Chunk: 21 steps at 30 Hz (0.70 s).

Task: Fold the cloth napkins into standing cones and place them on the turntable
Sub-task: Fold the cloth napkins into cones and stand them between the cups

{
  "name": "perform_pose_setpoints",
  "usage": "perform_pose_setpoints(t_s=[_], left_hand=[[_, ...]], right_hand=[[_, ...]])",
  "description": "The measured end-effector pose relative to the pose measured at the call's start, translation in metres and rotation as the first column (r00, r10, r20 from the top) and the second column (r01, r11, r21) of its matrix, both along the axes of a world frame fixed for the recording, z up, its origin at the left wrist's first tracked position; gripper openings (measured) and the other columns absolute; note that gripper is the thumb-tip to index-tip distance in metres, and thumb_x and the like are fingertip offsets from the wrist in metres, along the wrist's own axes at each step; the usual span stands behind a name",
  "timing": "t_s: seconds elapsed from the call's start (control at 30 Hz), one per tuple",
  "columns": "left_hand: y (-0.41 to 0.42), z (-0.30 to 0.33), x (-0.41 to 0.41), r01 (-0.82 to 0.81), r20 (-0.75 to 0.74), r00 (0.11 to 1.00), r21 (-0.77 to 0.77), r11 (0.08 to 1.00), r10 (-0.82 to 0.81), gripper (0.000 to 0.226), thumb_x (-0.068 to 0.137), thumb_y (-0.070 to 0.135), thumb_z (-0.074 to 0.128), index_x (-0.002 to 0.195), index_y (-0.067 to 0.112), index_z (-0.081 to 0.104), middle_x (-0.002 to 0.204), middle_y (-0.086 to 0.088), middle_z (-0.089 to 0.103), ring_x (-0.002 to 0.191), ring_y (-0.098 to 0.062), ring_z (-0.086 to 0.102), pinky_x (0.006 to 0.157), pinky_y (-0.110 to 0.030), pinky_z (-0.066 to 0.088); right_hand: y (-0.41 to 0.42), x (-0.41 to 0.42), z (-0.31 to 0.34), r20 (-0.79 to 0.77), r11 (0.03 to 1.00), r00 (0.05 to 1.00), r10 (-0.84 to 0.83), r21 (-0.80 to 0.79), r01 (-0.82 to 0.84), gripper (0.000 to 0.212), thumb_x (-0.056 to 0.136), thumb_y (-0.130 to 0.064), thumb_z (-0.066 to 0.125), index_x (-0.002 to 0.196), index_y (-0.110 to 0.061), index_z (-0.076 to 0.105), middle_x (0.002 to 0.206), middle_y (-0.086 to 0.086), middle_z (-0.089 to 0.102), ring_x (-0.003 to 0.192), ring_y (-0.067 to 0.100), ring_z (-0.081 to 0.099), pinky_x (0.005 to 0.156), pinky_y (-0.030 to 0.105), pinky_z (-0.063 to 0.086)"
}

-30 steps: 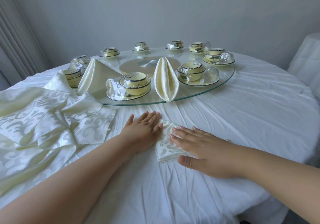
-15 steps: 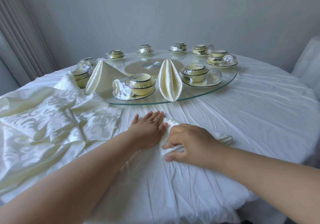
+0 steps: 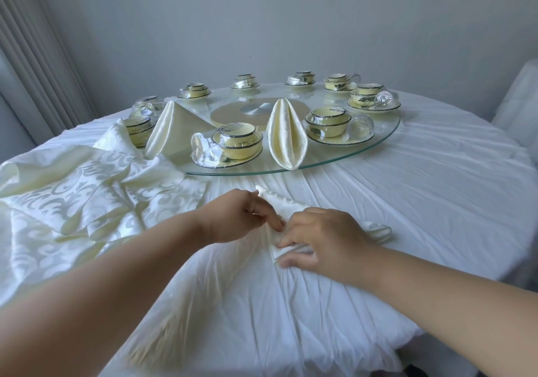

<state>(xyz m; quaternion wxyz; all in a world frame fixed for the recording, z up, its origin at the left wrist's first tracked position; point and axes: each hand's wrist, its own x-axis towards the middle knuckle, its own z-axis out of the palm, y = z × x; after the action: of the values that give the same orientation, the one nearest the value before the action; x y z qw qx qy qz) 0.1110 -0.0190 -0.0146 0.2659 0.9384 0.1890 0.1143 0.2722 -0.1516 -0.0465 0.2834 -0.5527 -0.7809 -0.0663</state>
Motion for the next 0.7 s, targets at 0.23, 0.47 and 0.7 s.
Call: perform_pose_setpoints(t_s=[0.23, 0.47, 0.7], left_hand=[[0.001, 0.003, -0.006, -0.019, -0.082, 0.997, -0.154, 0.988, 0.007, 0.047, 0.064, 0.013, 0.055, 0.107, 0.025, 0.069, 0.11, 0.012, 0.069, 0.109, -0.001, 0.059, 0.1, -0.016, 0.038], [-0.004, -0.007, 0.011, -0.07, 0.149, 0.987, 0.061, 0.996, 0.061, 0.008, 0.088, 0.011, 0.066, 0.09, 0.018, 0.071, 0.081, 0.011, 0.067, 0.078, 0.002, 0.06, 0.07, -0.009, 0.042], [0.002, 0.007, 0.02, -0.128, 0.201, 0.973, 0.052, 0.99, 0.115, 0.019, 0.094, 0.016, 0.059, 0.08, 0.029, 0.06, 0.077, 0.011, 0.063, 0.073, 0.004, 0.056, 0.068, -0.008, 0.04]], right_hand=[[0.008, 0.006, 0.015, -0.449, 0.969, 0.863, -0.231, -0.185, 0.163, 0.023, 0.082, -0.039, 0.071, 0.069, -0.021, 0.065, 0.077, -0.006, 0.063, 0.071, 0.007, 0.058, 0.068, 0.03, 0.046], [0.015, 0.015, 0.028, -0.554, 0.944, 0.777, -0.3, -0.291, 0.157, 0.029, 0.076, -0.05, 0.074, 0.08, -0.022, 0.069, 0.064, -0.015, 0.058, 0.058, -0.002, 0.05, 0.059, 0.02, 0.041], [-0.001, 0.023, 0.043, -0.136, 0.904, 0.905, -0.404, -0.212, 0.372, 0.046, 0.079, -0.044, 0.069, 0.059, -0.018, 0.037, 0.06, -0.004, 0.039, 0.059, 0.016, 0.039, 0.054, 0.032, 0.026]])
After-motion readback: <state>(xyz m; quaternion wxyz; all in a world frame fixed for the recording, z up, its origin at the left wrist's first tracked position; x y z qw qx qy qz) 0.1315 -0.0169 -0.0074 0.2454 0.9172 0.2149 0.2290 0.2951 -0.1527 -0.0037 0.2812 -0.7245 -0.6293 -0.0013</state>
